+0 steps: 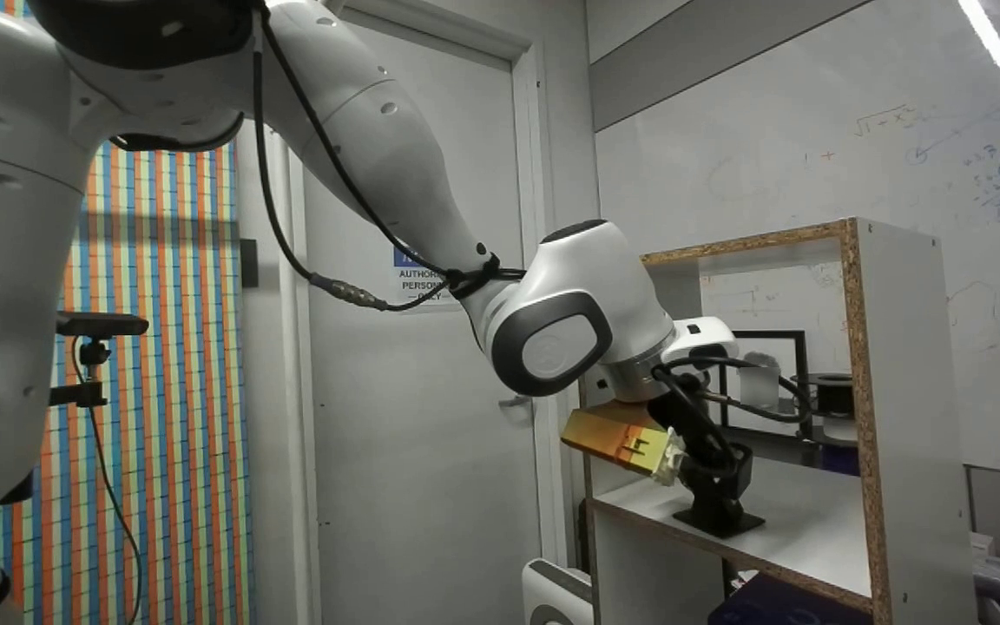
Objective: Put the black object on the top shelf
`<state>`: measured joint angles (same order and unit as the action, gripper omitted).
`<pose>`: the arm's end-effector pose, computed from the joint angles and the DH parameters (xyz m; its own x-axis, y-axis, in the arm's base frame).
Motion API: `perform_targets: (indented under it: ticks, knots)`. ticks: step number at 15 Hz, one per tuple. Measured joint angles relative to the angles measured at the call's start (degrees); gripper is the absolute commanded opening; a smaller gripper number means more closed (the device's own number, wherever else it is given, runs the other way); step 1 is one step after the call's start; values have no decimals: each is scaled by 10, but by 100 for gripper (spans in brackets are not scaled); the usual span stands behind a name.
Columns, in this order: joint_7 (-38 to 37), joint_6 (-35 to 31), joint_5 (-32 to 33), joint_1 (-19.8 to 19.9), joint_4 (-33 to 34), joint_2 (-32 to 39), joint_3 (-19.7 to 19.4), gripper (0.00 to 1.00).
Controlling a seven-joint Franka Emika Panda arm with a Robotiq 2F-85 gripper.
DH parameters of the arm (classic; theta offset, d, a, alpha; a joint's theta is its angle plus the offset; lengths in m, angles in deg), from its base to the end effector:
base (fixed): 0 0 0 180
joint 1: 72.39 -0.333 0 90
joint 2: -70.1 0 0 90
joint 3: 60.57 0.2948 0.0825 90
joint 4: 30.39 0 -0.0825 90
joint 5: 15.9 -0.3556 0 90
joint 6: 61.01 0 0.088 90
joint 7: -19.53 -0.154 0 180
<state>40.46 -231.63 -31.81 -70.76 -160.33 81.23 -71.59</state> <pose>0.5588 -0.1422 0.2922 0.8629 -0.0784 0.4993 -0.1156 -0.9923 0.0439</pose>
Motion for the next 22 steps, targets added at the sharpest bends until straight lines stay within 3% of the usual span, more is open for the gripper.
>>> perform_targets:
  ticks: [3, 8, 14, 18, 22]
  knots:
    - [-11, 6, 0, 0, -11, -11, -6, 13]
    - [-85, 36, 84, 40, -100, -96, -8, 13]
    - [-184, 118, 219, 106, -225, -267, -9, 13]
    - [-213, 153, 240, 145, -255, -393, 15, 13]
    - [-246, 185, 240, 164, -244, -520, 42, 13]
